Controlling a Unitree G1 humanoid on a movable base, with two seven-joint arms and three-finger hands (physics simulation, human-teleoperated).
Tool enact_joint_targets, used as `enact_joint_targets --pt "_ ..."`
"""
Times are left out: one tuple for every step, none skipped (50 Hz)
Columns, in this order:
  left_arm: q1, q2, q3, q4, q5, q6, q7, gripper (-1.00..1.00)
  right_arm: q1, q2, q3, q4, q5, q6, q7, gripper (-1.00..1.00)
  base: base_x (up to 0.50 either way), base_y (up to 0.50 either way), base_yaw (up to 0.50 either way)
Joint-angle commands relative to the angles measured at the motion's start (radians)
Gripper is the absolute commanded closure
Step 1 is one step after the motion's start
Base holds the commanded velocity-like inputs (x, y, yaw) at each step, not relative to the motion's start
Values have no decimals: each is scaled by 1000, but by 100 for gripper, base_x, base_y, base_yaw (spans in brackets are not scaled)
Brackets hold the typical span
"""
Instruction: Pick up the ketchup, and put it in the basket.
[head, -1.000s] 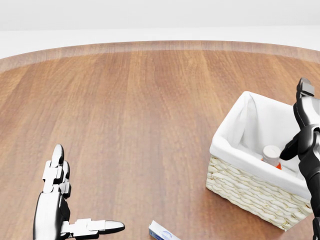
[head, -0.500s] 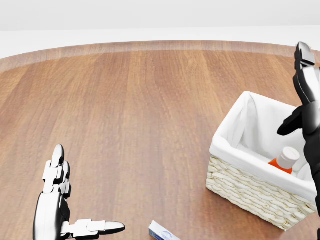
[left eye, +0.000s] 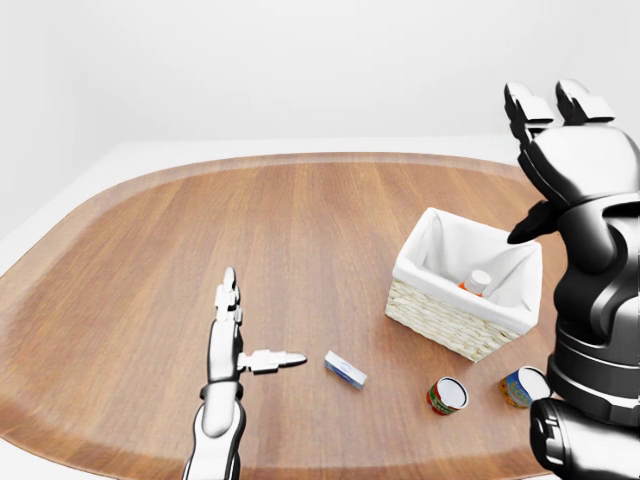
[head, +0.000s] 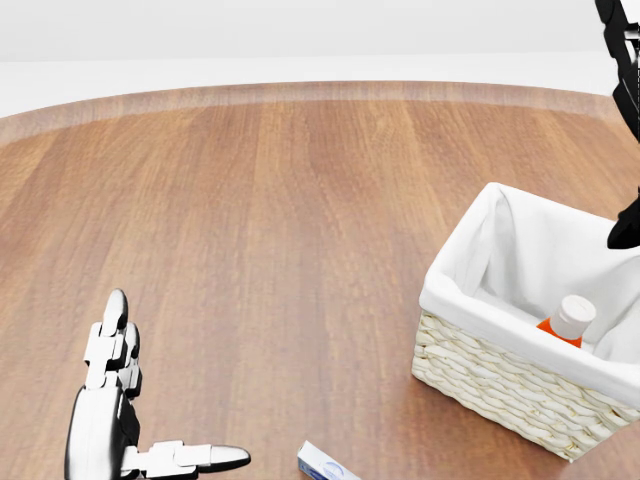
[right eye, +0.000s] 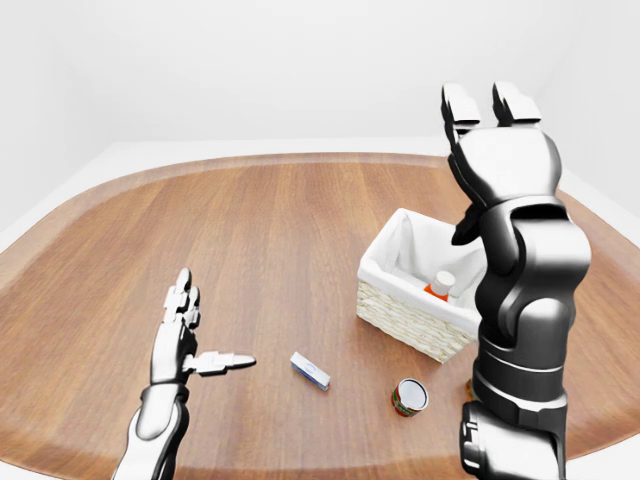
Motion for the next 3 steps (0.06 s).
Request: enact_joint_targets --pt "6 1 -2 -8 0 0 0 -100 25 34 -37 -363 -101 0 56 -100 0 0 0" --pt "5 1 -1 -7 -1 0 0 -100 18 36 -35 -390 -109 0 56 -100 0 0 0" --pt "4 1 -1 -7 -1 0 0 -100 14 38 -34 -403 -113 0 56 -100 0 0 0"
